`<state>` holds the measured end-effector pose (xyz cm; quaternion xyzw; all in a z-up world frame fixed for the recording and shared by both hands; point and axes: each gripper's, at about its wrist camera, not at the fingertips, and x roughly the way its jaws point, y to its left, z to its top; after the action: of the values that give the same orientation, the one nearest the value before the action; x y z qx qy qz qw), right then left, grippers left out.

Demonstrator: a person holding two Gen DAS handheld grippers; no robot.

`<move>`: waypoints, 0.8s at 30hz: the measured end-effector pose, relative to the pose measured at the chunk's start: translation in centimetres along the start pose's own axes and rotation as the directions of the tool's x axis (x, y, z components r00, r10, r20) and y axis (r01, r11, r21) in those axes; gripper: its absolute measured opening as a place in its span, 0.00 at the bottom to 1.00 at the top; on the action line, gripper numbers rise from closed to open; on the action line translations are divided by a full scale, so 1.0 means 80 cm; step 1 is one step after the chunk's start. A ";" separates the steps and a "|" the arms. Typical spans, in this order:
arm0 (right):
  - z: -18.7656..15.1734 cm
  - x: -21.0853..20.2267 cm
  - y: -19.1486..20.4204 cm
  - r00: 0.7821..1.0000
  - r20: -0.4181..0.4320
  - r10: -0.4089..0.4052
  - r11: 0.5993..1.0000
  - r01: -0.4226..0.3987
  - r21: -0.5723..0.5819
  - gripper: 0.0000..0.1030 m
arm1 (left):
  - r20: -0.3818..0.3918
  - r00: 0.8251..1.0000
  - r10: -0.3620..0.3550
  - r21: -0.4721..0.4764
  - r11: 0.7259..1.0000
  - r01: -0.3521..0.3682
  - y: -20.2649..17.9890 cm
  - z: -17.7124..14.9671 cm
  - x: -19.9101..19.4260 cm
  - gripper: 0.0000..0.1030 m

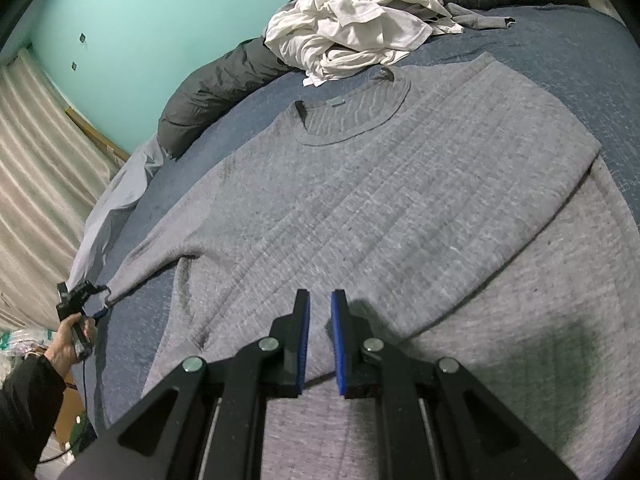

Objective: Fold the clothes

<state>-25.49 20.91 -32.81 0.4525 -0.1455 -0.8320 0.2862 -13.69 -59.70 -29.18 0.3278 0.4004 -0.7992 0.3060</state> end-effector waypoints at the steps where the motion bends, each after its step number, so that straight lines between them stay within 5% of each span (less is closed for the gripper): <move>1: 0.000 0.001 0.000 1.000 -0.001 -0.004 1.000 0.004 -0.004 0.10 | 0.005 1.000 0.002 0.007 1.000 -0.002 -0.002 0.002 0.002 0.66; 4: 0.000 0.000 0.002 1.000 0.004 -0.021 1.000 0.021 -0.019 0.10 | 0.005 1.000 0.009 0.037 0.999 -0.009 -0.011 0.008 0.010 0.33; 7: 0.001 -0.001 0.004 0.999 0.009 -0.035 0.999 0.035 -0.037 0.10 | 0.004 1.000 0.005 0.061 0.998 -0.005 -0.019 0.011 0.016 0.20; 17: 0.004 -0.009 0.007 0.998 0.028 -0.053 0.997 0.054 -0.060 0.10 | 0.052 0.998 -0.033 0.161 0.987 0.025 -0.056 0.021 -0.024 0.15; 20: 0.004 -0.010 0.007 0.997 0.030 -0.067 0.996 0.069 -0.065 0.19 | 0.064 0.997 -0.052 0.183 0.982 0.039 -0.073 0.025 -0.043 0.15; 24: 0.005 -0.013 0.006 0.998 0.031 -0.062 0.996 0.064 -0.062 0.20 | 0.075 0.994 -0.075 0.209 0.976 0.058 -0.093 0.028 -0.064 0.14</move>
<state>-25.23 21.15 -31.64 0.4353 -0.1089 -0.8513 0.2718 -16.87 -56.76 -20.90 0.3108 0.3130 -0.8590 0.2598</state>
